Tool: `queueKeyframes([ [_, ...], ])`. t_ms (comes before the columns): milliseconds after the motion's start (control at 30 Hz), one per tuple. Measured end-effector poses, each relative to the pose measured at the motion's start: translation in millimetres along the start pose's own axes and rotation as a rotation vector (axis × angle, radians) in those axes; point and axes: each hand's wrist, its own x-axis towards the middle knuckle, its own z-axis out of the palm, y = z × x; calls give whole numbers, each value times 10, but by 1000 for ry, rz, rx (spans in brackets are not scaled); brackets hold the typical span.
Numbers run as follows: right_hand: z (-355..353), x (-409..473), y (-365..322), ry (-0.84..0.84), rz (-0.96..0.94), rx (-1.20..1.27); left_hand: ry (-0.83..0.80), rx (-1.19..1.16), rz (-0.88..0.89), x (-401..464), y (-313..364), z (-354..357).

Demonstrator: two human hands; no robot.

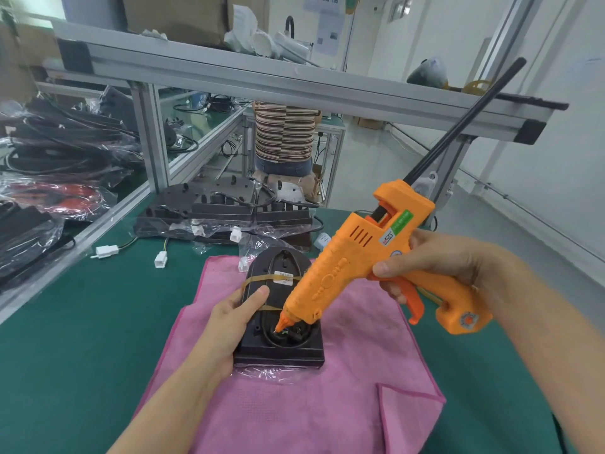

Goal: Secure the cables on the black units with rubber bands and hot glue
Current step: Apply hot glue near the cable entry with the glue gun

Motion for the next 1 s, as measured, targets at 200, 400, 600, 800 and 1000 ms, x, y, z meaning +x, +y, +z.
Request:
queueKeyframes([
  [200, -2, -34, -17, 21, -4, -22, -5, -18, -4, -13, 8, 7],
  [400, -8, -93, 4, 41, 4, -8, -13, -47, -11, -36, 30, 24],
  [600, 18, -66, 19, 38, -17, -9, -5, -50, -16, -51, 39, 29],
  [800, 1, 3, 35, 41, 5, -22, -5, -43, -12, -47, 39, 27],
  [1000, 0, 19, 62, 40, 0, -15, 0, -45, -7, -45, 34, 33],
])
